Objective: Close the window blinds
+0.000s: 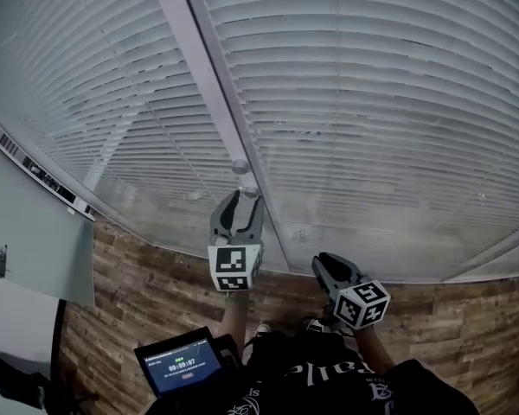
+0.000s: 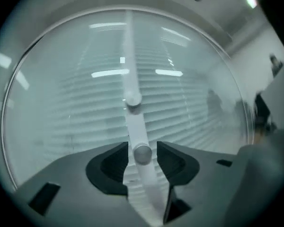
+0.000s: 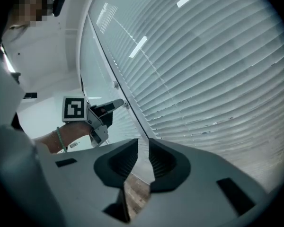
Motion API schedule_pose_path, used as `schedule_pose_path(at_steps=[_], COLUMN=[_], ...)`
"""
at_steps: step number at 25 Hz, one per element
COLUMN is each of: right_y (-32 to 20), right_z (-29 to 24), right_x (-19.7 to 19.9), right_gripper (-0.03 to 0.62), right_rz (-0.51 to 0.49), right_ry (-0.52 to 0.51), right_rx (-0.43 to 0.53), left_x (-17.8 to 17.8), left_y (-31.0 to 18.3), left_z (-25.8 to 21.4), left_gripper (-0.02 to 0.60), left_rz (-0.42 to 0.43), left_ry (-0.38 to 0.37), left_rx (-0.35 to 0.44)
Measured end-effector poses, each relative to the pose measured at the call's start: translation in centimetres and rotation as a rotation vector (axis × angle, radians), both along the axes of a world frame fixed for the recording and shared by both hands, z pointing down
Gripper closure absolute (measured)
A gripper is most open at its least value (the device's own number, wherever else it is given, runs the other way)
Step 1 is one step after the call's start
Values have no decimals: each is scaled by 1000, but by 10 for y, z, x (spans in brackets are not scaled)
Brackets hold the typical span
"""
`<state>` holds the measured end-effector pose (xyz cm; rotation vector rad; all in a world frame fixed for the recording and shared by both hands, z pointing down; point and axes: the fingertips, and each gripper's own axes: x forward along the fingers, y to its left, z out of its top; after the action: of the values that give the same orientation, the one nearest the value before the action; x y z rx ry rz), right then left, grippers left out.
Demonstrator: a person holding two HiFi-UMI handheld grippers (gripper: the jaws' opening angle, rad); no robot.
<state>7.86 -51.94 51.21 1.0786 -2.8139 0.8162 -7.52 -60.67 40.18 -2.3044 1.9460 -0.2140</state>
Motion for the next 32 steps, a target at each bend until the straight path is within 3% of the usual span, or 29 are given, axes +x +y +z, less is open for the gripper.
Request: schedule_pose_path(at_steps=[2,3,4,5,6,7,8,11,13,14,15,16,17,20,23,25,28,32], right_y=[-1,0,0,1,1,2,3,5,9,10,12,13,15,24,41,51,65,100], right_z=[1,2,2,2,2,3,3,6,7,7,8,9,11,14,12,14,13,4], right_x=[0,0,0,0,0,0,2,10,15,17,17,16,14,9,2,-1,-7,-38], right_gripper=[511,511,511,511,511,511,511,511,511,511,511,511,511,511,511,511,511,511], right_rz=[-2,-4,-6,-8,-9,-9,-7,7,19,24,30,34,38,41,42,55,57,31], right_ry=[2,3,3,3,2,0,-2,-6,-10,-13,-18,-22,-25,-20,-8,-2,15,67], right_rx=[-3,-4,-5,-6,-7,-7,-7,-15,-27,-33,-38,-42,-45,-41,-29,-27,0,60], left_x=[7,10,12,12,11,8,5,-1,-7,-9,-11,-11,-9,-3,-6,-4,15,10], left_y=[-5,-8,-11,-13,-14,-14,-14,-11,-10,-11,-12,-13,-14,-7,18,39,75,141], left_z=[4,6,9,10,9,8,6,0,0,1,1,2,3,4,8,22,54,87], left_gripper=[407,407,407,413,443,453,453,453,454,454,454,453,453,452,451,451,456,571], left_rz=[-1,8,15,17,13,10,9,19,29,39,50,63,75,104,108,127,223,319], left_ry=[-350,-461,-523,-533,-490,-390,-239,358,703,818,877,876,826,611,477,415,339,302], left_rx=[-25,-40,-52,-57,-57,-53,-47,-25,-6,0,2,0,-6,-35,-49,-69,-145,-220])
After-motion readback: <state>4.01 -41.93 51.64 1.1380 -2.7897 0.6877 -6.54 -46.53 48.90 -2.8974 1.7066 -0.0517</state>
